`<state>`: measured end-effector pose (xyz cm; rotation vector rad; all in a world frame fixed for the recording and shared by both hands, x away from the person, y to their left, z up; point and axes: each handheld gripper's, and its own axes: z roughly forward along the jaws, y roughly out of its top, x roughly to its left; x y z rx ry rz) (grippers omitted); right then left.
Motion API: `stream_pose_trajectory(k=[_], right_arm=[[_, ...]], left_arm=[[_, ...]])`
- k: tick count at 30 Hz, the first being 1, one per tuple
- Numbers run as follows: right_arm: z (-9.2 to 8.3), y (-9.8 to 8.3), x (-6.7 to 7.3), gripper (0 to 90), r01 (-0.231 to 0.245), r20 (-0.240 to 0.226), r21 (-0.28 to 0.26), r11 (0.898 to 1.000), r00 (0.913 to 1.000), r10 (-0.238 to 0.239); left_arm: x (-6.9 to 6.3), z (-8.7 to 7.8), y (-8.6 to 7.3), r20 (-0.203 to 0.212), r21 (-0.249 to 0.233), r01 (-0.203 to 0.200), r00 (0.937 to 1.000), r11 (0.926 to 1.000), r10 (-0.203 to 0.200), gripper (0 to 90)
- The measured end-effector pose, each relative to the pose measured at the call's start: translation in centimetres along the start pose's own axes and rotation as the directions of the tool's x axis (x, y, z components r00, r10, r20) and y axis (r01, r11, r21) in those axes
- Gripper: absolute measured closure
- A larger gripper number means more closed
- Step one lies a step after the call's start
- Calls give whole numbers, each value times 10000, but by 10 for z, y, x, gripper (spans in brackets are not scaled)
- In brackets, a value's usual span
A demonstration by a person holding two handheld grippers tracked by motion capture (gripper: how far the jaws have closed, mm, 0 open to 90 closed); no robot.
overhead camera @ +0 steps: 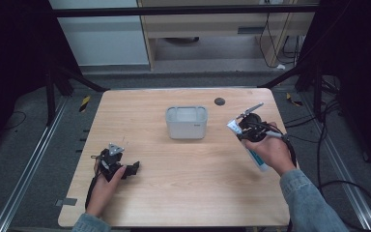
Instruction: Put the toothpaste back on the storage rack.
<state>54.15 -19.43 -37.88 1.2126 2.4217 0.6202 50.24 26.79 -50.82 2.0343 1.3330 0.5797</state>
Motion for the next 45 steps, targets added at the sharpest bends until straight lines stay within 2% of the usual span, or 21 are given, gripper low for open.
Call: stream_pose_trajectory(k=[4, 6, 10, 16, 20, 32, 39, 45], right_arm=[[-3, 4, 1, 791, -127, 110, -491, 9987, 9999, 133], [-4, 6, 2, 791, -376, 92, -864, 9956, 9992, 386], [-6, 10, 3, 791, -656, 137, -1591, 9851, 9975, 687], [-10, 19, 10, 791, -679, 313, -2286, 9711, 9965, 770], [-14, 24, 13, 791, -849, 350, -2768, 9572, 9945, 984], [-22, 45, 21, 791, -1111, 309, -3689, 9228, 9908, 1317], [-29, 61, 26, 791, -1211, 395, -4224, 8983, 9876, 1518], [-37, 73, 29, 791, -1130, 498, -4529, 8843, 9872, 1517]], left_arm=[[0, 0, 0, -1, 0, 1, 10000, 10000, -1, 0], [0, 0, 0, -3, 0, -1, 10000, 10000, 1, 0], [0, 0, 0, 14, -25, 6, 10000, 10000, -6, 0], [0, 0, 0, 16, -29, 1, 10000, 10000, -1, 0], [0, 0, 0, 13, -28, -1, 10000, 10000, 1, 0], [0, 0, 0, 16, -26, -4, 10000, 10000, 4, 0], [0, 0, 0, 18, -27, -5, 10000, 10000, 5, 0], [0, 0, 0, 17, -27, -3, 10000, 10000, 3, 0]])
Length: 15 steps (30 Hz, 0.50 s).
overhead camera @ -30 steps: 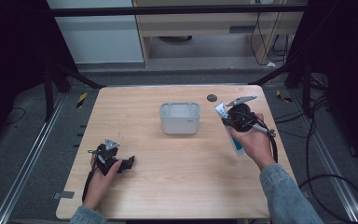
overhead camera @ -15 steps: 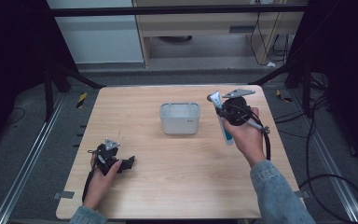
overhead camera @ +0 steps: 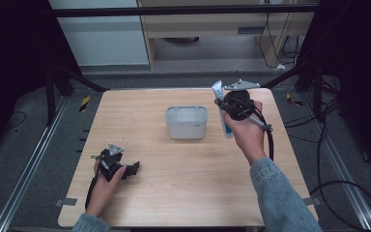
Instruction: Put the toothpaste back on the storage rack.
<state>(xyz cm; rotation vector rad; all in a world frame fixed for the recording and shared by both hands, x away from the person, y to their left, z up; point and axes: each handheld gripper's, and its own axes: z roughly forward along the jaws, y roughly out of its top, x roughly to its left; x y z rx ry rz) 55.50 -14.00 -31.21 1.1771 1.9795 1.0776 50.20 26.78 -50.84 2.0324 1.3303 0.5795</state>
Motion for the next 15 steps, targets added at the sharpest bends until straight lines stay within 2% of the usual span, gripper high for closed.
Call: stream_pose_trajectory(k=[4, 8, 15], right_arm=[[-1, 8, 0, 791, -407, -184, -308, 9987, 9990, 401], [-1, 17, 1, 791, -229, 53, -426, 9988, 9997, 231], [1, 28, 6, 790, -264, 77, -720, 9971, 9996, 270]], left_arm=[[0, 0, 0, -3, -20, 19, 10000, 10000, -19, 0], [0, 0, 0, -9, -22, -3, 10000, 10000, 3, 0], [0, 0, 0, -10, -23, -10, 10000, 10000, 10, 0]])
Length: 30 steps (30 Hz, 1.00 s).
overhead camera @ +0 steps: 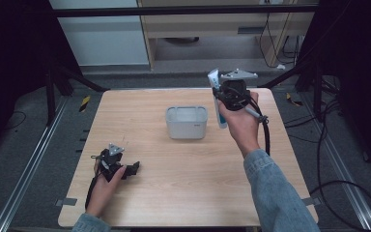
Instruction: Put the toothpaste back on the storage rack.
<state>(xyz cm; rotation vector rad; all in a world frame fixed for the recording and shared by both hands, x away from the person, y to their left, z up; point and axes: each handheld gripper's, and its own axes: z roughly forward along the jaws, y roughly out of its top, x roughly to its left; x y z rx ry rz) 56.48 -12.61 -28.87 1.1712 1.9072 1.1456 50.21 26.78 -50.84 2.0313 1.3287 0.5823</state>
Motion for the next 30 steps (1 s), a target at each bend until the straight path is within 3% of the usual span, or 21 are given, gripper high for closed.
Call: stream_pose_trajectory(k=[14, 30], right_arm=[[9, 28, 22, 789, -105, 85, -1019, 9947, 9999, 114], [33, 41, 37, 789, -240, -155, -1353, 9905, 9996, 221]], left_arm=[[0, 0, 0, 2, 6, 1, 10000, 10000, -1, 0], [0, 0, 0, 5, 20, -1, 10000, 10000, 1, 0]])
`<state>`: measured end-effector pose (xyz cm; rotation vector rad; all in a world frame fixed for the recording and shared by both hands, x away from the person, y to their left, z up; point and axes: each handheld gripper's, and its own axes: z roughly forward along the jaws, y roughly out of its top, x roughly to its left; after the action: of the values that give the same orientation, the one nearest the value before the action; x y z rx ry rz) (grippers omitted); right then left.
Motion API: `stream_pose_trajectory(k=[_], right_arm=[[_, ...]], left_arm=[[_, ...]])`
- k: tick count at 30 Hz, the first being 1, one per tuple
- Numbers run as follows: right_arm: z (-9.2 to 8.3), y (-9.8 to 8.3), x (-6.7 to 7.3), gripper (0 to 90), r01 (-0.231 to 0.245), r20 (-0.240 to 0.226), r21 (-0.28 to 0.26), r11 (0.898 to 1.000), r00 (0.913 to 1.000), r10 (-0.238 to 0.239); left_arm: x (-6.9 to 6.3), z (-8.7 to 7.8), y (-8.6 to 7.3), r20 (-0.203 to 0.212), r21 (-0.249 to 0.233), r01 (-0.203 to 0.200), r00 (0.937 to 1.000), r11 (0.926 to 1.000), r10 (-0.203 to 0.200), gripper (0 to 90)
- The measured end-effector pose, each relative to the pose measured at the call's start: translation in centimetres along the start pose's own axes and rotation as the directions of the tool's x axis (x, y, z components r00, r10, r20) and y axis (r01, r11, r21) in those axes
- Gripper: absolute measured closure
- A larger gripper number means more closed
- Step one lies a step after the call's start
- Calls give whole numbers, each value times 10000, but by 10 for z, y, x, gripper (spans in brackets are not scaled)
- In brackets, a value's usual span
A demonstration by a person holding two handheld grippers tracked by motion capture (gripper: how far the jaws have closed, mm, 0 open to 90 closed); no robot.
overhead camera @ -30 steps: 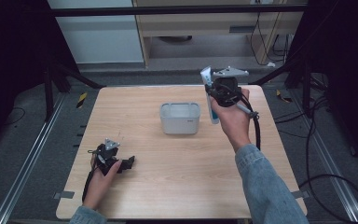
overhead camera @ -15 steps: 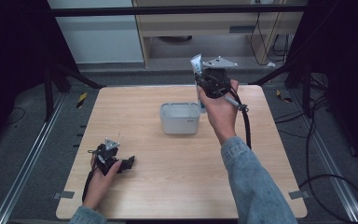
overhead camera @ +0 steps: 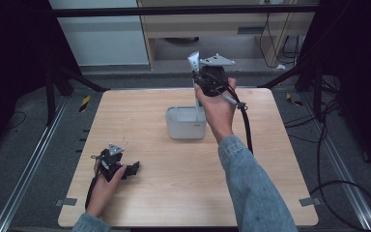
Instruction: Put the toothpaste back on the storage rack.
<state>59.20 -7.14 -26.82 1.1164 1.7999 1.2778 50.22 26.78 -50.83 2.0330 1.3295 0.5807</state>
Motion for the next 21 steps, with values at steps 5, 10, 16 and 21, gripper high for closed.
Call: stream_pose_trajectory(k=[5, 10, 16, 21], right_arm=[[7, 1, 5, 789, -76, -124, -112, 9999, 9999, 74], [13, -1, 8, 789, -82, -98, -128, 9999, 9999, 81], [16, -1, 10, 789, -76, -107, -162, 9998, 9999, 75], [19, -2, 13, 789, -39, -130, -105, 9999, 9999, 38]], left_arm=[[0, 0, 0, 7, 0, 6, 10000, 10000, -6, 0], [0, 0, 0, 8, 0, 4, 10000, 10000, -4, 0], [0, 0, 0, 8, 1, 6, 10000, 10000, -6, 0], [0, 0, 0, 7, 1, 5, 10000, 10000, -5, 0]])
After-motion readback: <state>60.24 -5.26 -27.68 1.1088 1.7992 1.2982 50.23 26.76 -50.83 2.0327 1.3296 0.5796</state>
